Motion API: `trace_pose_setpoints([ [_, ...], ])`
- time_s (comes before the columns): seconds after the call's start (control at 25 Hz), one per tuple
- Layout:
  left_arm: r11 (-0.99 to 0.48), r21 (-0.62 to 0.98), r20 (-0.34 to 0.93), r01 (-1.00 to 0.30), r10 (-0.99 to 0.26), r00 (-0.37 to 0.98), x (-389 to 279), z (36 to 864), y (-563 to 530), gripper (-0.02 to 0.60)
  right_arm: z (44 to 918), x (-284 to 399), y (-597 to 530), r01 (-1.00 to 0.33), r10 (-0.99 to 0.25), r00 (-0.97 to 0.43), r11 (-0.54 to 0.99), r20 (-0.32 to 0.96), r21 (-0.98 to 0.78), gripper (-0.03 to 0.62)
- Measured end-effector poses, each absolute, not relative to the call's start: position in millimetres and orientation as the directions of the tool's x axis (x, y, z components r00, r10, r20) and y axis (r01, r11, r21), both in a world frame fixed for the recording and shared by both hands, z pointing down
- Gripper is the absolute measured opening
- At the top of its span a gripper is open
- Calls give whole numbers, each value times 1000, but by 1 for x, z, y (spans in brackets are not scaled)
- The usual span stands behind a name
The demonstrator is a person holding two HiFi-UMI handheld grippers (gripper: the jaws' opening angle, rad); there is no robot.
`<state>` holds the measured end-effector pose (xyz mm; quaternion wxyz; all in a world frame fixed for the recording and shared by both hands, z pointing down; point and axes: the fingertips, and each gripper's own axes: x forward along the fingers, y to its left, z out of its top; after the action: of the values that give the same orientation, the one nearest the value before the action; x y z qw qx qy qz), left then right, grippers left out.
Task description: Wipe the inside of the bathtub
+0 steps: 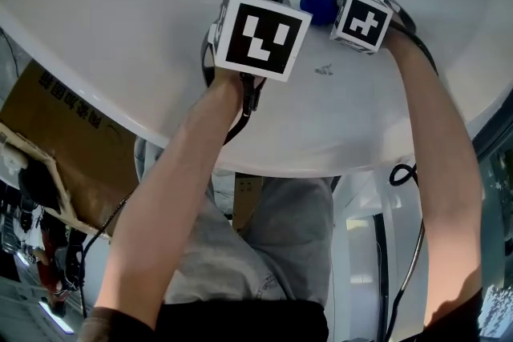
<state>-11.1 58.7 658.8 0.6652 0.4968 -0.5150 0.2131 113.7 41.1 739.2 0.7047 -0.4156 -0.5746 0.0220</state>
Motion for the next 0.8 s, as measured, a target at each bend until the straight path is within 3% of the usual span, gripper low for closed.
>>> trace_pose_setpoints([
  [0.8,364,408,912,-837,-200,357,6,606,74,5,665,136,77,461,539,278,652,795,-602,89],
])
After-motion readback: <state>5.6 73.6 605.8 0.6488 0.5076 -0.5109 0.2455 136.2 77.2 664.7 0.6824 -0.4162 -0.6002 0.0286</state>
